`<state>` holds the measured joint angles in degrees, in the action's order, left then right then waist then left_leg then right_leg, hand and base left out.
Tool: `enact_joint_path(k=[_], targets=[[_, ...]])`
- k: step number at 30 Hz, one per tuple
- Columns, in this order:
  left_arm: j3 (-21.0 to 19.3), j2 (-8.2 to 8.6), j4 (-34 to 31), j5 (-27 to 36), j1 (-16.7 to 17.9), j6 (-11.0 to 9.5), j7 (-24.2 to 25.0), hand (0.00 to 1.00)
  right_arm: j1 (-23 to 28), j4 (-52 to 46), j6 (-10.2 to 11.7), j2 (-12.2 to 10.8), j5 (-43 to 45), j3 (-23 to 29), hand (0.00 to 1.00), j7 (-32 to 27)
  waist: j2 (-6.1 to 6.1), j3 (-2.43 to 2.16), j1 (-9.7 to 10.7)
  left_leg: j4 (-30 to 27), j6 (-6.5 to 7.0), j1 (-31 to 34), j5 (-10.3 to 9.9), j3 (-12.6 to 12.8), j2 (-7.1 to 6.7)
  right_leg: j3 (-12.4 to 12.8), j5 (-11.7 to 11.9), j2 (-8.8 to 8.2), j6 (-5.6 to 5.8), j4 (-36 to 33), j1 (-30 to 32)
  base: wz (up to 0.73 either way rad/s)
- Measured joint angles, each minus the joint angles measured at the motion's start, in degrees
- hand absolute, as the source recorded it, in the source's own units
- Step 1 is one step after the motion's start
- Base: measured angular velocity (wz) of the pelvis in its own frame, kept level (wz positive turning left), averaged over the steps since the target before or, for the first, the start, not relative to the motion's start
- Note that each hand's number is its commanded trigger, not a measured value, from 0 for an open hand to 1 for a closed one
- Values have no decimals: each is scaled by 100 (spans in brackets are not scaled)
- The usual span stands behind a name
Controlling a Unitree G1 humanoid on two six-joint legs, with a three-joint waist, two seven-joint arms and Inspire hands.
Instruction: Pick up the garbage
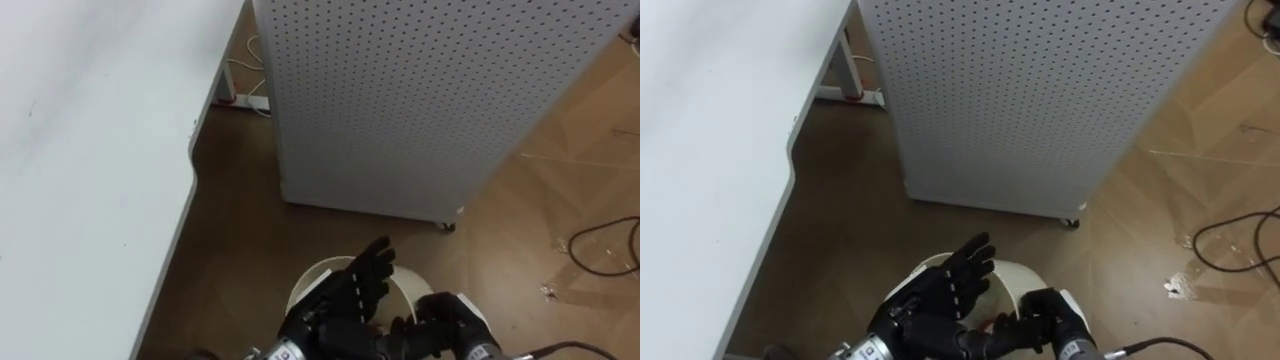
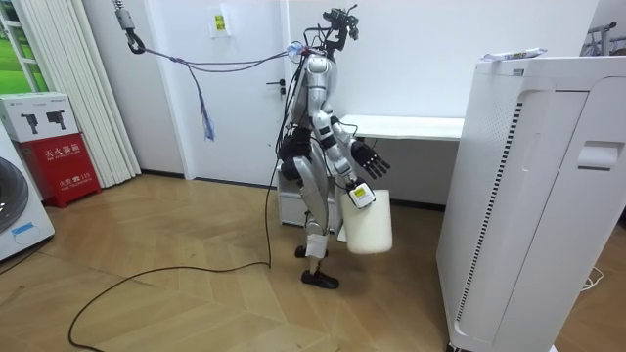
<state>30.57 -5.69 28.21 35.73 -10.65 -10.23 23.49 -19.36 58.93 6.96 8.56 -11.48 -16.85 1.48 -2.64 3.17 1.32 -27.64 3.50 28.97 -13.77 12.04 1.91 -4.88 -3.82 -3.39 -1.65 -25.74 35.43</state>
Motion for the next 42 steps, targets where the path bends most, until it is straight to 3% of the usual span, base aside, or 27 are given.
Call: enact_joint_path(k=[5, 14, 16, 20, 25, 27, 31, 36, 42], targets=[[-35, 26, -5, -55, 0, 12, 56, 0, 52, 139, 0, -6, -162, 8, 100, 61, -5, 0, -84, -11, -1, -72, -1, 31, 14, 17, 12, 15, -4, 17, -65, -3], [-612, -92, -71, -509, 5, -126, -411, 0, 243, 43, 68, 64, -220, 130, 100, 51, 22, -13, -191, 22, -37, -299, -24, 34, 95, -4, 80, 97, -28, 205, -363, -1], [-731, -133, -259, -606, 43, -141, -553, 0, 356, -66, 95, 96, -219, 275, 100, 38, 58, -34, -193, 38, -36, -366, -29, 34, 93, -4, 82, 99, -24, 233, -435, 0], [-1039, -202, -929, -596, 436, -176, -762, 0, 892, -371, 198, 252, -222, 464, 100, -21, 235, -150, -176, 331, -45, -907, -31, 25, 80, -38, 96, 139, 10, 515, -982, 0], [-1496, -295, -1898, -730, 748, -332, -1048, 0, 1543, -860, 243, 340, -208, 695, 100, -137, 228, -194, -162, 696, -71, -1712, -26, 61, 0, 13, -86, 130, 47, 519, -1595, -4], [-1771, -302, -2321, -1052, 1020, -420, -1203, 0, 1771, -1015, 240, 383, -196, 700, 100, -136, 196, -255, -162, 948, -95, -2117, -11, 164, -36, 11, -149, 143, 46, 529, -1833, -24], [-2085, -332, -2950, -2204, 1476, -431, -1559, 0, 2189, -1505, 234, 419, -124, 688, 100, -58, 166, -285, -171, 1243, -119, -2681, -11, 204, -40, -33, -201, 185, 56, 721, -2283, -15], [-2138, -423, -3627, -3075, 1566, -525, -2164, 0, 2268, -1622, 233, 375, 45, 683, 100, 109, 176, -304, -172, 1483, -138, -3119, -17, 210, -20, -91, -183, 249, 79, 984, -2707, -4], [-2265, -483, -3798, -3960, 1513, -649, -2937, 0, 2280, -1663, 287, 310, 65, 680, 100, 249, 200, -296, -156, 1617, -163, -3412, -24, 190, 27, -135, -180, 318, 85, 1146, -3041, -3]])
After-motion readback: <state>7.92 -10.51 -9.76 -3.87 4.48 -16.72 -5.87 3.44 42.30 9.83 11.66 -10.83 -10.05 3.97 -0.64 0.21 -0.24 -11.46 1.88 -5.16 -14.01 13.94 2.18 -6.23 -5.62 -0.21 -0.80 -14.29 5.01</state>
